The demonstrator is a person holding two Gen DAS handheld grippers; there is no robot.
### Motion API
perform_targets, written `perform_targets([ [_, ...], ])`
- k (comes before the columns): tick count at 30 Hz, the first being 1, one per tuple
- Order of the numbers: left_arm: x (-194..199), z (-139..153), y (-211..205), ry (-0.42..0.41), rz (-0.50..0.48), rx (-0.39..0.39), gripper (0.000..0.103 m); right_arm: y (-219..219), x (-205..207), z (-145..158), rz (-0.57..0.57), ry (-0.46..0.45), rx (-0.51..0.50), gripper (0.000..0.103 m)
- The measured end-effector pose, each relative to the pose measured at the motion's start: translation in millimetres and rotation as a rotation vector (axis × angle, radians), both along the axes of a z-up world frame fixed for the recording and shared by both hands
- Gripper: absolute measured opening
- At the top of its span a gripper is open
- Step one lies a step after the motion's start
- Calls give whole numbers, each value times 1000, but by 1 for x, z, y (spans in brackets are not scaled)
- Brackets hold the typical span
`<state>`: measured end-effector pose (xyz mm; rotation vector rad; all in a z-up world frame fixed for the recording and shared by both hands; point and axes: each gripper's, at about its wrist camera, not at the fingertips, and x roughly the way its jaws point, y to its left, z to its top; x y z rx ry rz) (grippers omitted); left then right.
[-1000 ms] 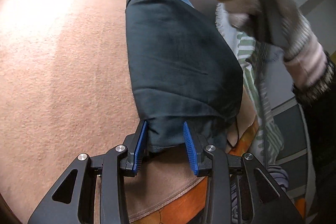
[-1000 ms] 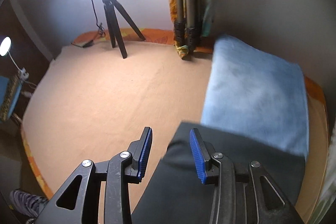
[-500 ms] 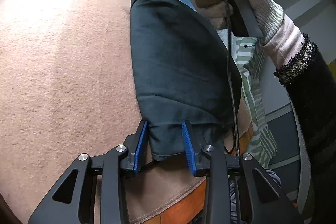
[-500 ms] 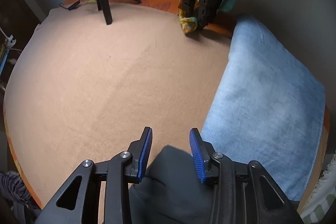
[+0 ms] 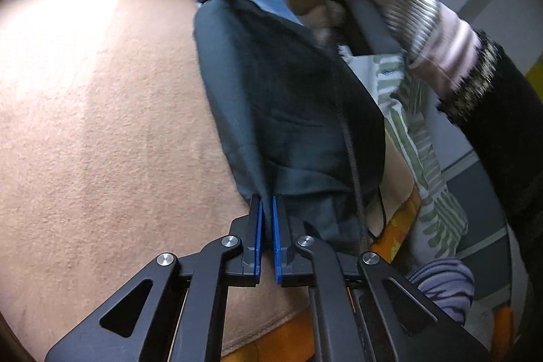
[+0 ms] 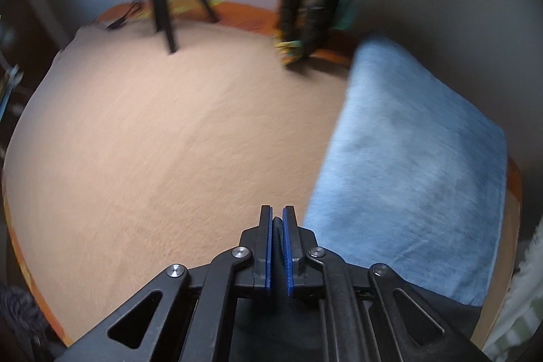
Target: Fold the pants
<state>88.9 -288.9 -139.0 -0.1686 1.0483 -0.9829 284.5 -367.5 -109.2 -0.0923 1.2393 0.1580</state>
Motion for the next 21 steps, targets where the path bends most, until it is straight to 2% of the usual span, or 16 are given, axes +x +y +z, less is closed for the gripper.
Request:
perform_targets([
  [4,6,-7,0,30,20,6,4,3,2,-11,-7,7,-16,4],
  [6,8,-9,1,69,11,-3,4,-1,2,-8,-40,-14,3,10],
  [7,6,-8,0,69,11,0,5,-7,2,-3,-69,-30,30,19],
  [8,6,-7,1,61,13,9,10,-16,-1,6,-100,-58,64,22],
  [12,4,1,9,50,18,13,14,-48,-26,41,-159,-165,148,27],
  [16,15,11,17,45,48,-8,31,-91,-79,72,-198,-260,239,44],
  [17,20,13,19,48,61,-15,33,-100,-90,76,-208,-272,259,49],
  [19,34,17,21,69,84,-33,33,-120,-117,82,-229,-298,288,65],
  [21,42,20,18,76,102,-40,34,-137,-141,84,-241,-312,293,73],
])
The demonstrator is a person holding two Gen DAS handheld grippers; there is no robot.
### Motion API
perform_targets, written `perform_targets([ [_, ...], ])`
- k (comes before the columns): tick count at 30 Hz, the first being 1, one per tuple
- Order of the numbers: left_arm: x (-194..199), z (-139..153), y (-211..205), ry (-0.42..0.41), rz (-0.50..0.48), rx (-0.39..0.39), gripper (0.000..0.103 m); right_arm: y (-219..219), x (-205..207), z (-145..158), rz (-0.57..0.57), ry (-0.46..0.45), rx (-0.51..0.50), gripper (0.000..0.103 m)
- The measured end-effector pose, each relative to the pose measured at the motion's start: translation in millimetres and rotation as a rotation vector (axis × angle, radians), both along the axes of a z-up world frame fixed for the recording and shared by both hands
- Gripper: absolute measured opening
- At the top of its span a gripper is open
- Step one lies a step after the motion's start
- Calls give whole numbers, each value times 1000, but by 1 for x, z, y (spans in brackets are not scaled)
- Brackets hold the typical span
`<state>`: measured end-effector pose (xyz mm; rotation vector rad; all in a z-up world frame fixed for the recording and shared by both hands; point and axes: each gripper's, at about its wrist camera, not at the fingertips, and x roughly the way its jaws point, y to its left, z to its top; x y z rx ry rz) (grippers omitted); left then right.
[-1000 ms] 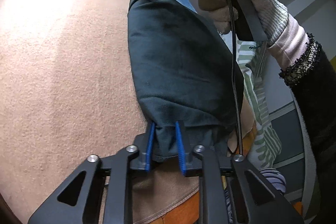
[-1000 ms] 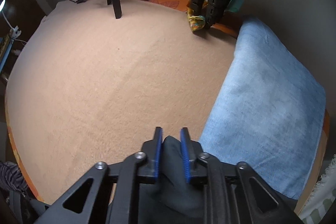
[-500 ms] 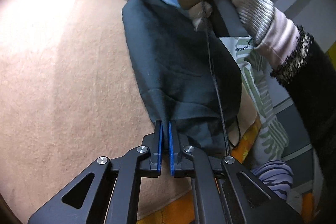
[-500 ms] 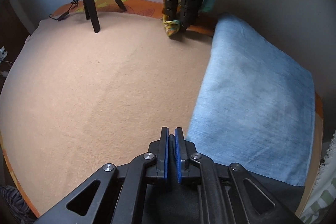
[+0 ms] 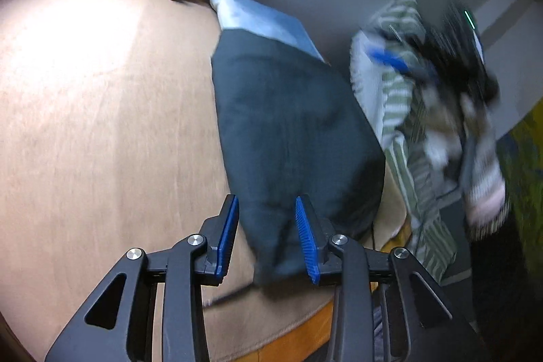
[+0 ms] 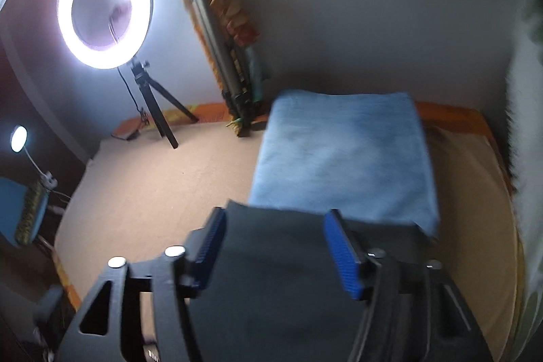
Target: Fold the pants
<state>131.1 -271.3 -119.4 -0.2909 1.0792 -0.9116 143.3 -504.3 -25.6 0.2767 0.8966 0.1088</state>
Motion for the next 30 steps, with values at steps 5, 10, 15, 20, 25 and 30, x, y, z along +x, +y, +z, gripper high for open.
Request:
perform_targets([
  [5,21,0,-18,26,20,-3,49,-43,-58,-10,-61,2,-45,88],
  [10,36,-8,-37,18,5,42,49,-73,-82,-49,-77,67,26,98],
  [15,46,-27,-43,68,11,55,49,-87,-87,-87,-57,101,145,98],
  [20,50,-30,-47,65,15,48,49,-92,-72,-112,-41,115,237,98],
  [25,57,-31,-51,80,21,17,49,-96,-67,-127,-9,105,308,98],
  [30,58,-31,-59,82,16,0,49,-97,-66,-133,15,82,333,99],
])
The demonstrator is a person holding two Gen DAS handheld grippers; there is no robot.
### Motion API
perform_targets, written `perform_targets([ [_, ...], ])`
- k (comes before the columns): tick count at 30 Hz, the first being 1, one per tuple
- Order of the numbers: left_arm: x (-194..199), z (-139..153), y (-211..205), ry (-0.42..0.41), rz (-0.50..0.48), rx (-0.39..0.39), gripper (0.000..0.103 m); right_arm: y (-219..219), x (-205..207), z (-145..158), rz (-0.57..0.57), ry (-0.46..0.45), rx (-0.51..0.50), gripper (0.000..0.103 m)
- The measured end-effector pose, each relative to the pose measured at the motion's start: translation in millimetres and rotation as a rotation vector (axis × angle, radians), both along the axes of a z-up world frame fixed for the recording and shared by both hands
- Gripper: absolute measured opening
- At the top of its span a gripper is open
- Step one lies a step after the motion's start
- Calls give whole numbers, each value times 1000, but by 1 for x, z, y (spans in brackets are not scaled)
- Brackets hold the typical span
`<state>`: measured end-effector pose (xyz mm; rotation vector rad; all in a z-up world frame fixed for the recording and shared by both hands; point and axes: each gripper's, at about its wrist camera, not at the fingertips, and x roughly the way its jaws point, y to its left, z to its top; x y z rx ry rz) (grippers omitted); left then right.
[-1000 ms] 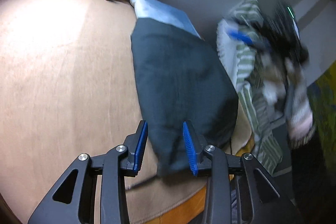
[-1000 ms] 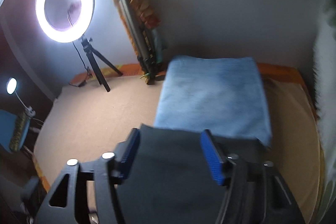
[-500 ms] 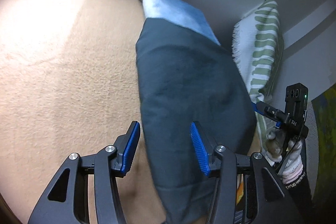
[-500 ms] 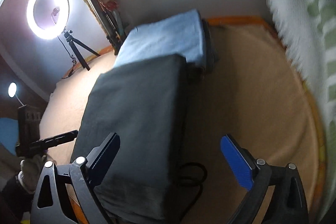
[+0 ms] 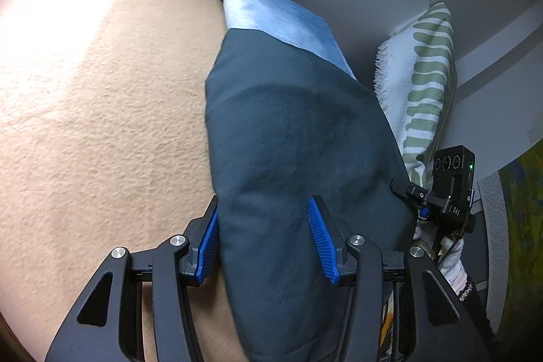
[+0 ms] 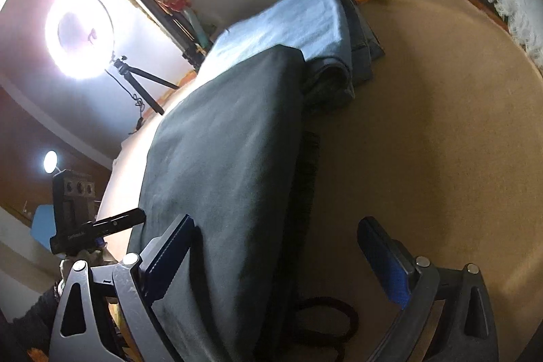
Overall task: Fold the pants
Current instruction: 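Grasp the pants bundle end with the left tool while the right tool grasps beside it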
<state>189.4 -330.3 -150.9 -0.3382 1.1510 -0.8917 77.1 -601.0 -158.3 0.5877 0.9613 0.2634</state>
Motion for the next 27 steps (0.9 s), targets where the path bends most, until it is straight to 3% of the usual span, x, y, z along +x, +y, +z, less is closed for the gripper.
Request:
perform_targets([
  [7,1,-1,-7,0,0,-29,47,11,3,-6,90,-7,105,67],
  [10,3,-1,-9,0,1,-40,46,17,2,-5,93,-17,81,67],
  [11,3,-1,-10,-1,-1,-41,46,18,3,-5,92,-14,83,61],
  [14,2,-4,-14,5,-7,-27,27,20,0,-5,78,-7,76,48],
  [17,-1,-3,-18,-16,-10,-10,20,27,-4,4,81,-21,48,38],
  [21,-1,-1,-20,-24,-10,-7,19,31,-5,11,87,-31,1,38],
  [23,-1,-1,-21,-30,-11,-5,17,28,-1,5,74,15,21,51],
  [27,-1,-1,-19,-39,-13,-3,16,31,5,-1,70,38,37,58],
])
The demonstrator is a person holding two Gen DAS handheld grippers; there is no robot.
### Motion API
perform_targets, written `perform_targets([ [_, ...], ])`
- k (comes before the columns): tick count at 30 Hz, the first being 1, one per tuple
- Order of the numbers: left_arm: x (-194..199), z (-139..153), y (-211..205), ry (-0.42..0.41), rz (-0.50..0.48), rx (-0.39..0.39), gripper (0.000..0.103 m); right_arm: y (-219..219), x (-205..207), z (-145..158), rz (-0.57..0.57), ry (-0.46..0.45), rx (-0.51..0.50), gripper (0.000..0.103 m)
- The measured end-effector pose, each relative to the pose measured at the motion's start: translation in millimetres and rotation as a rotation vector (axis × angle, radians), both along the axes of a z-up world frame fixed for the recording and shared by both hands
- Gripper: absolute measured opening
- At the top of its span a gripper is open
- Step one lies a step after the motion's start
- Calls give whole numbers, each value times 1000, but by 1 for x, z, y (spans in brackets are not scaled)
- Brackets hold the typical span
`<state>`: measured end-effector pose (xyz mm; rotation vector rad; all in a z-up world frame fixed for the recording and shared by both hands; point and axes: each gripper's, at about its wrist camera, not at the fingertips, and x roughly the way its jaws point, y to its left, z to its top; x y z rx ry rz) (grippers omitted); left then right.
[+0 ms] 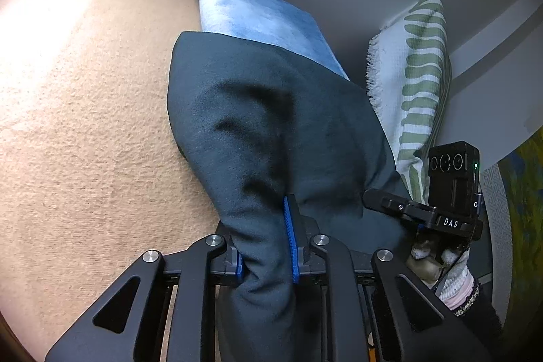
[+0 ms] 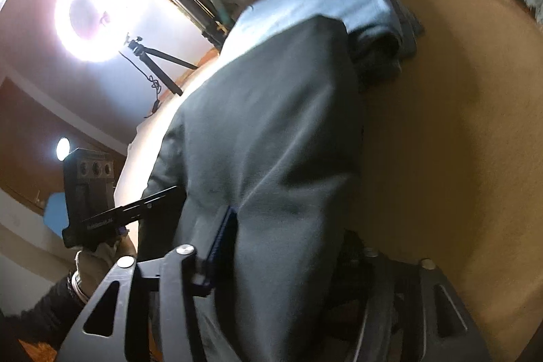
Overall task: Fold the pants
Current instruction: 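Grasp the pants bundle end with the left tool while the right tool grasps beside it, then lift and fold the pants bundle over with both tools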
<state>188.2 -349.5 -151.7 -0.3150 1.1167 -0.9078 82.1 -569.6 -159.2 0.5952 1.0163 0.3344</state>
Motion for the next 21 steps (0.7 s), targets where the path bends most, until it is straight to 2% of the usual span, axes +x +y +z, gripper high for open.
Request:
perform_targets([
  [5,-3,6,1,-16,0,-13,14,4,-6,8,-15,-14,-45,35],
  [7,-8,15,0,-57,-6,-8,13,10,-11,20,-18,-41,-84,31],
  [15,-25,49,4,-177,-24,-17,10,31,-24,56,-52,-78,-189,27],
  [21,-28,81,9,-246,-27,-54,10,45,-30,98,-57,-143,-243,27],
])
